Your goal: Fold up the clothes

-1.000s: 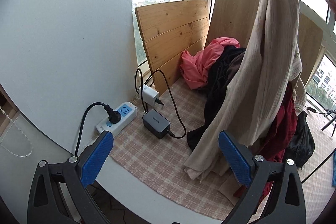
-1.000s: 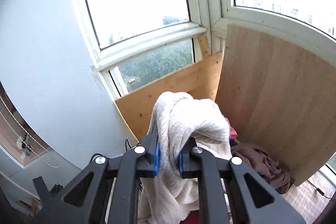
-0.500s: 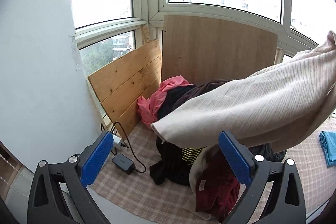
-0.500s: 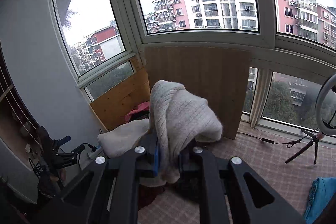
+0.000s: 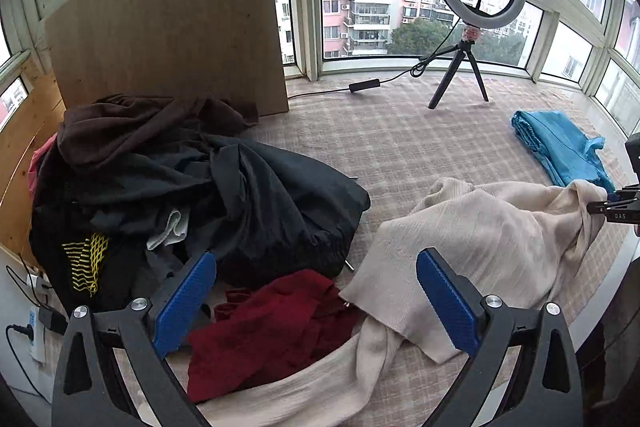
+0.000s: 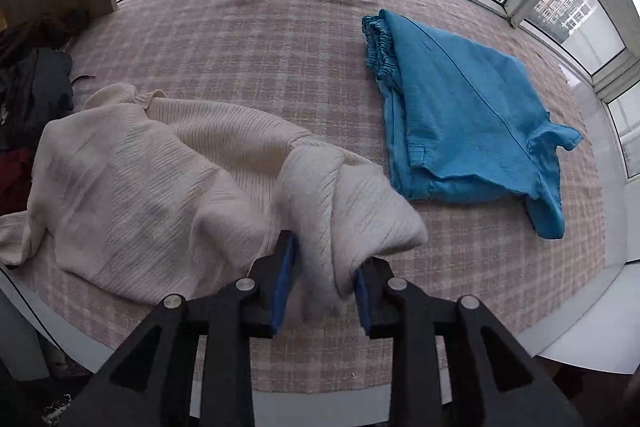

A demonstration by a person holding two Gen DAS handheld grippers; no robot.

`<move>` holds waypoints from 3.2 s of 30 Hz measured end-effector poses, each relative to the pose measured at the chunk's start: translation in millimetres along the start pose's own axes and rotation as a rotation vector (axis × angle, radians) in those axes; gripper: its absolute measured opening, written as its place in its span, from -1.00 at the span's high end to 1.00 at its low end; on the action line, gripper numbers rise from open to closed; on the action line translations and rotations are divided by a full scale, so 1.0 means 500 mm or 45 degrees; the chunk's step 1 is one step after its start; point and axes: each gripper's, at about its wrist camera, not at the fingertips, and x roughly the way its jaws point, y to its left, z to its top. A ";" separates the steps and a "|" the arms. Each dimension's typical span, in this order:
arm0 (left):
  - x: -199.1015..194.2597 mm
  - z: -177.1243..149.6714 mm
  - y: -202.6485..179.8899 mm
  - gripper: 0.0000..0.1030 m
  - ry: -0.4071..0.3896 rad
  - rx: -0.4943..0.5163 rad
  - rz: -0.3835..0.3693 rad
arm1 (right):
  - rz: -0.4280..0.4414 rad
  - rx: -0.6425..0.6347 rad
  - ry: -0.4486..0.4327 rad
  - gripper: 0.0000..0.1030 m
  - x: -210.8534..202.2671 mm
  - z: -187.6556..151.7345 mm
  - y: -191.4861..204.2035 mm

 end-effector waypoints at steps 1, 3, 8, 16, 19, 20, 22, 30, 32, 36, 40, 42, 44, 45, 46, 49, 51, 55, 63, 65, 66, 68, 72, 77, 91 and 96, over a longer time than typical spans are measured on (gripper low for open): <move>0.018 -0.006 -0.011 -0.95 0.032 -0.001 -0.005 | 0.008 -0.003 0.003 0.41 0.008 -0.001 -0.011; 0.052 -0.019 -0.023 -0.95 0.097 -0.015 -0.017 | 0.025 -0.008 0.010 0.41 0.025 -0.002 -0.032; 0.146 0.005 -0.067 -0.95 0.191 0.025 -0.132 | 0.089 0.064 0.009 0.17 0.046 0.002 -0.090; 0.289 -0.002 -0.136 0.57 0.441 0.209 -0.255 | 0.111 0.064 0.084 0.02 0.135 -0.007 -0.027; 0.225 -0.022 -0.140 0.86 0.412 0.276 -0.264 | 0.122 0.055 0.060 0.72 0.125 -0.016 -0.015; 0.194 -0.037 -0.141 0.87 0.415 0.307 -0.297 | 0.133 0.055 0.042 0.72 0.109 -0.021 -0.017; 0.134 -0.076 -0.145 0.88 0.448 0.368 -0.390 | 0.151 0.059 0.006 0.72 0.070 -0.034 -0.030; 0.022 -0.160 -0.145 0.53 0.621 0.513 -0.555 | -0.206 -0.039 0.128 0.25 0.018 -0.138 -0.117; 0.048 -0.088 -0.133 0.15 0.503 0.500 -0.460 | -0.191 0.012 0.072 0.17 -0.003 -0.127 -0.128; 0.163 0.056 -0.162 -0.11 0.303 0.538 -0.308 | -0.121 0.031 -0.115 -0.07 -0.046 -0.065 -0.111; 0.309 0.112 -0.197 -0.13 0.380 0.513 -0.324 | -0.128 -0.034 -0.132 -0.12 -0.043 -0.014 -0.097; 0.372 0.122 -0.211 -0.13 0.452 0.488 -0.364 | -0.054 -0.042 -0.140 -0.13 -0.029 0.011 -0.103; 0.393 0.118 -0.228 0.01 0.486 0.511 -0.380 | 0.028 -0.060 -0.136 -0.14 -0.001 0.040 -0.105; 0.393 0.116 -0.234 0.36 0.494 0.516 -0.410 | 0.067 -0.069 -0.130 -0.14 0.015 0.054 -0.104; 0.393 0.114 -0.240 0.68 0.503 0.521 -0.441 | 0.089 -0.086 -0.098 -0.14 0.045 0.067 -0.095; 0.369 0.114 -0.243 0.81 0.487 0.556 -0.441 | 0.183 -0.132 -0.009 -0.14 0.128 0.101 -0.065; 0.348 0.115 -0.236 0.82 0.480 0.557 -0.460 | 0.269 -0.147 0.043 -0.14 0.170 0.110 -0.043; 0.289 0.106 -0.214 0.83 0.455 0.575 -0.471 | 0.320 -0.203 0.139 0.92 0.186 0.089 -0.015; 0.219 0.071 -0.185 -0.07 0.422 0.692 -0.465 | 0.259 -0.022 0.128 0.92 0.064 -0.076 -0.179; 0.253 0.096 -0.186 -0.07 0.440 0.630 -0.446 | 0.200 -0.023 0.189 0.92 0.091 -0.101 -0.189; 0.274 0.112 -0.192 -0.07 0.453 0.587 -0.449 | 0.195 -0.024 0.220 0.92 0.109 -0.108 -0.187; 0.306 0.131 -0.202 -0.07 0.462 0.553 -0.452 | 0.208 -0.051 0.267 0.86 0.134 -0.112 -0.173; 0.347 0.148 -0.247 -0.05 0.477 0.587 -0.460 | 0.177 -0.097 0.238 0.41 0.120 -0.091 -0.153; 0.369 0.160 -0.313 -0.01 0.486 0.661 -0.494 | 0.233 -0.015 0.151 0.23 0.078 -0.057 -0.182; 0.336 0.179 -0.300 0.89 0.453 0.600 -0.510 | 0.388 -0.049 0.024 -0.01 0.069 0.044 -0.193; 0.205 0.204 -0.208 0.89 0.369 0.481 -0.546 | 0.389 -0.095 0.173 -0.02 0.145 0.051 -0.144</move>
